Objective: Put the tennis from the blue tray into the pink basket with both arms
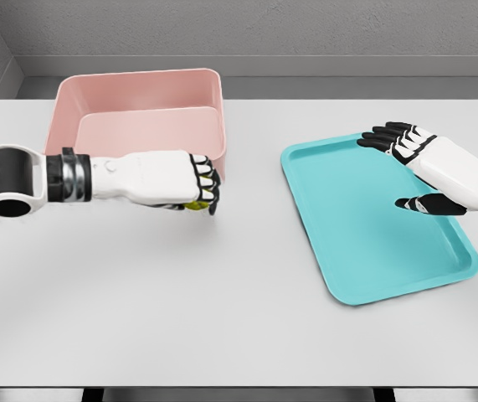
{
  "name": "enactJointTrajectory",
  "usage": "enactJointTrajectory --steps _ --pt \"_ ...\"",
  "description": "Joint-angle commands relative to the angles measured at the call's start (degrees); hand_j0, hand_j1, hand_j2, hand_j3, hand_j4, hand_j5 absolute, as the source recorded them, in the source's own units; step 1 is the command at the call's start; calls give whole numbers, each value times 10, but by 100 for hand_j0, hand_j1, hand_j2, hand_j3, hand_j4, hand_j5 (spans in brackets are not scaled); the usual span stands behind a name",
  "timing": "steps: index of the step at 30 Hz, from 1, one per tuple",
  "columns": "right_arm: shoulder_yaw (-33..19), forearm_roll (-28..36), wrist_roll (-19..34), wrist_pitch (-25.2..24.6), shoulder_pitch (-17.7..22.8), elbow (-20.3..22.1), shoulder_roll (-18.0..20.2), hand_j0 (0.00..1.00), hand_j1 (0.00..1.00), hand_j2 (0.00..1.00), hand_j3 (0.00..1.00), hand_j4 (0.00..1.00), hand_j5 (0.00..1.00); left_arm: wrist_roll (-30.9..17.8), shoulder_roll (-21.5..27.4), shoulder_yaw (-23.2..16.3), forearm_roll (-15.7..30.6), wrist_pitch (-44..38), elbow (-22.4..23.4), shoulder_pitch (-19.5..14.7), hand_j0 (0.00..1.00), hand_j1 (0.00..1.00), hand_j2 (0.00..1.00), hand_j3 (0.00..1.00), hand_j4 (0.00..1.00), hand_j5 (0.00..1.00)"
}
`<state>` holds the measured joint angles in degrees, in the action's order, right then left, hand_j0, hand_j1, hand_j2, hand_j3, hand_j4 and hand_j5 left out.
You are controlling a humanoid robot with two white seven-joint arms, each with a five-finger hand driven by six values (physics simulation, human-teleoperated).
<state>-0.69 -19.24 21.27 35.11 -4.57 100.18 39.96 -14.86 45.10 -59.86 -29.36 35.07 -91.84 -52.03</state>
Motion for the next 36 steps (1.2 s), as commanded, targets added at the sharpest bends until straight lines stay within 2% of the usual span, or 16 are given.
enactJointTrajectory --steps 1,4,6,9,12,13,14,15,22,26,28,30,34,36 --pt "0 3 -1 -1 0 0 0 100 100 100 100 100 100 0 9 1 7 -1 4 -1 56 56 56 56 56 56" --pt "0 4 0 -1 0 0 0 100 100 100 100 100 100 0 20 4 11 -1 19 -24 56 56 56 56 56 56" --pt "0 3 0 -1 0 0 0 100 100 100 100 100 100 0 38 25 20 -1 40 -32 56 56 56 56 56 56" --pt "0 4 0 -1 0 0 0 100 100 100 100 100 100 0 53 72 36 -1 128 -34 56 56 56 56 56 56" --pt "0 4 0 -1 0 0 0 100 100 100 100 100 100 1 54 91 44 -1 194 -35 58 58 58 58 58 58" --pt "0 3 0 -1 0 0 0 100 100 100 100 100 100 3 54 102 44 -1 203 -35 64 64 64 64 64 64" --pt "0 4 0 -1 0 0 0 100 100 100 100 100 100 6 53 106 46 -1 200 -36 92 92 92 92 92 92" --pt "0 3 -1 -1 0 0 0 100 100 100 100 100 100 7 48 106 52 -1 192 -37 100 100 100 100 100 100" --pt "0 3 -1 -1 0 0 0 100 100 100 100 100 100 7 45 106 53 -1 164 -48 100 100 100 100 100 100" --pt "0 3 -1 -1 0 -1 1 100 100 100 100 100 100 7 54 106 53 -1 164 -28 100 100 100 100 100 100" --pt "0 3 -1 -1 0 -1 0 100 100 100 100 100 100 5 60 104 50 -1 170 -18 100 100 100 100 100 100" --pt "0 3 0 -1 0 -1 1 100 100 100 100 100 100 5 93 106 52 -1 171 -4 100 100 100 100 100 100" --pt "0 3 -1 -1 0 -1 1 100 100 100 100 100 100 5 117 117 60 -1 211 -4 100 100 100 100 100 100" --pt "0 3 0 -1 0 -1 1 100 100 100 100 100 100 5 127 120 62 -1 215 -4 100 100 100 100 100 100"
